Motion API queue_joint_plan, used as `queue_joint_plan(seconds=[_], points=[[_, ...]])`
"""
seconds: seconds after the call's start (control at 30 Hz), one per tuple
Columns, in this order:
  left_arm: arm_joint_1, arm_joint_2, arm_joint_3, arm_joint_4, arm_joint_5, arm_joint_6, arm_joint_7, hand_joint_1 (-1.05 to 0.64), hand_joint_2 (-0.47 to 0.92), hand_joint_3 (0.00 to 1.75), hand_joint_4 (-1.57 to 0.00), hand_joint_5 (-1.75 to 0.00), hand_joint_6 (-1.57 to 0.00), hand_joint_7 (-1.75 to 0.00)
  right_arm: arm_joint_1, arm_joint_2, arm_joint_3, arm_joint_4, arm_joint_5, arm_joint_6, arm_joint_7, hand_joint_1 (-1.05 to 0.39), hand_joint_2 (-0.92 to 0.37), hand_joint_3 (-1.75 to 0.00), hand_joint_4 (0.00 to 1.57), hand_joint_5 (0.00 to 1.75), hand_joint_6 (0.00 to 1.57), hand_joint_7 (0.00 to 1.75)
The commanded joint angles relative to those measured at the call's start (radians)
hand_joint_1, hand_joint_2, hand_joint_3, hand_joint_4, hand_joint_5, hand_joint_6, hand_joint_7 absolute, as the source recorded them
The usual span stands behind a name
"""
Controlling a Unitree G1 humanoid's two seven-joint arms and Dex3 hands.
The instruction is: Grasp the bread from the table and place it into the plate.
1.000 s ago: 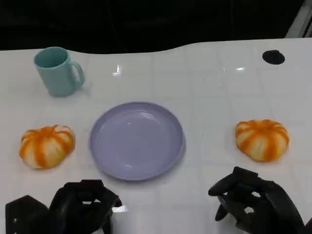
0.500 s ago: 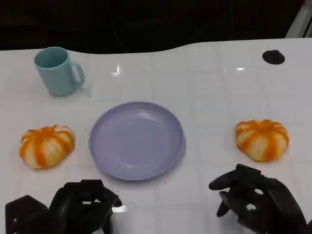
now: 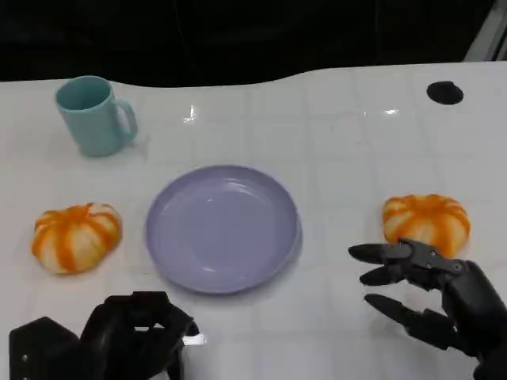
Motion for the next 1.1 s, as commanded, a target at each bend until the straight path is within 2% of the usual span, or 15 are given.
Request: queue_joint_plan(seconds=[0.03,0.2,0.4,0.47,0.57,0.63,0.83,1.1], points=[[-0.008,0.01,0.006,0.01,0.0,0.001,0.007,-1.05,0.67,0.35,-1.57,-1.22,-1.47,-0.66,-0.044,-0.059,-0.024,-0.02,-0.13,0.013,-0.092,-0.53,-0.92,-0.02,0.38,0.54,0.56,0.09],[-0.023,0.009,0.01,0.037,-0.001,-0.011,0.003,-1.05,0.68,0.35,-1.57,-1.22,-1.46,-0.66,-0.095,-0.136,-0.022,-0.02,-0.293,0.052,-0.175,-0.57,-0.92,-0.01,0.31,0.49,0.48,0.03],[-0.028,0.011,0.011,0.047,-0.002,-0.015,0.001,-1.05,0.67,0.35,-1.57,-1.21,-1.47,-0.66,-0.131,-0.218,0.016,-0.031,-0.521,0.103,-0.297,-0.59,-0.9,0.0,0.21,0.47,0.43,0.0],[-0.026,0.011,0.01,0.045,0.002,-0.019,0.004,-1.05,0.67,0.35,-1.57,-1.22,-1.47,-0.66,-0.139,-0.24,0.034,-0.05,-0.602,0.156,-0.312,-0.62,-0.91,0.0,0.15,0.47,0.39,0.0],[-0.023,0.012,0.009,0.043,0.005,-0.023,0.004,-1.05,0.68,0.35,-1.57,-1.22,-1.48,-0.66,-0.15,-0.265,0.065,-0.069,-0.706,0.227,-0.331,-0.65,-0.92,-0.01,0.03,0.56,0.35,0.0],[-0.021,0.013,0.009,0.043,0.004,-0.024,0.001,-1.05,0.68,0.35,-1.57,-1.22,-1.47,-0.66,-0.16,-0.276,0.086,-0.078,-0.762,0.276,-0.329,-0.66,-0.92,-0.01,0.01,0.51,0.33,0.0],[-0.02,0.01,0.008,0.038,0.002,-0.019,0.003,-1.05,0.68,0.35,-1.57,-1.22,-1.47,-0.65,-0.195,-0.285,0.138,-0.06,-0.815,0.361,-0.322,-0.67,-0.91,0.0,0.0,0.47,0.31,0.0],[-0.016,0.007,0.007,0.035,0.004,-0.025,0.007,-1.05,0.68,0.35,-1.57,-1.23,-1.47,-0.66,-0.277,-0.273,0.212,0.081,-0.826,0.405,-0.376,-0.64,-0.88,0.0,0.0,0.46,0.31,0.0]])
